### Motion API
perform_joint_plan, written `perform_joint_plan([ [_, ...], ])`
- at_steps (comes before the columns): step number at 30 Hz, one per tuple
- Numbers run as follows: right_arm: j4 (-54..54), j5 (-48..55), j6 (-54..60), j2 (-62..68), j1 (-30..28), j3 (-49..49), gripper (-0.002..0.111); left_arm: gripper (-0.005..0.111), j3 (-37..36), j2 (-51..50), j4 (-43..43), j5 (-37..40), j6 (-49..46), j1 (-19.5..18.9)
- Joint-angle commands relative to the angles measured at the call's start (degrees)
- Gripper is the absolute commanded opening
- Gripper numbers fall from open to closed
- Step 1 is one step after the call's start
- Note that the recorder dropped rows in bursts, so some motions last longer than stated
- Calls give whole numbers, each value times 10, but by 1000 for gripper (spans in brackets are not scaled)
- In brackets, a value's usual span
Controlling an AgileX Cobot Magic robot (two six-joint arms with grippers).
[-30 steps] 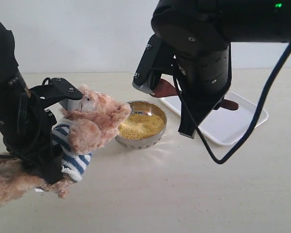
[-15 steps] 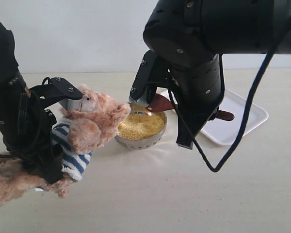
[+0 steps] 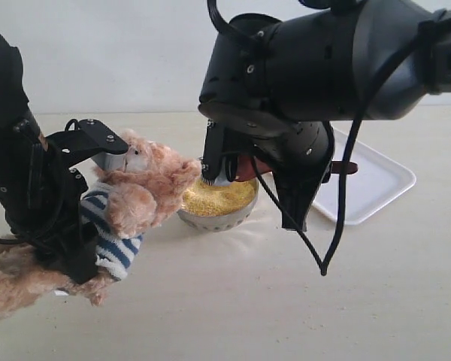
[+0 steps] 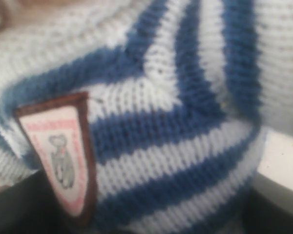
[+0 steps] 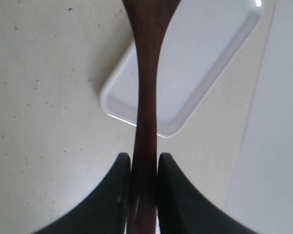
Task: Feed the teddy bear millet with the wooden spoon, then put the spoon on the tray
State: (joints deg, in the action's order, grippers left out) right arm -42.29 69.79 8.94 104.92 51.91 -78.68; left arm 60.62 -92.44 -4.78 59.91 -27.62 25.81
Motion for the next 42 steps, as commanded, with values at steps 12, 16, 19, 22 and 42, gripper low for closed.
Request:
perform_joint_plan([
  [12, -79, 2, 13, 65, 21, -1, 0, 5, 7, 1, -1, -6, 6, 1],
  [16, -98, 2, 13, 78, 21, -1, 0, 5, 7, 1, -1, -6, 6, 1],
  [19, -101, -13, 11, 78, 21, -4, 0, 5, 7, 1, -1, -6, 5, 1],
  [22, -101, -28, 10, 78, 21, -9, 0, 5, 7, 1, -1, -6, 5, 1],
  [42, -26, -61, -8, 102, 36, -41, 0, 5, 7, 1, -1, -6, 5, 1],
])
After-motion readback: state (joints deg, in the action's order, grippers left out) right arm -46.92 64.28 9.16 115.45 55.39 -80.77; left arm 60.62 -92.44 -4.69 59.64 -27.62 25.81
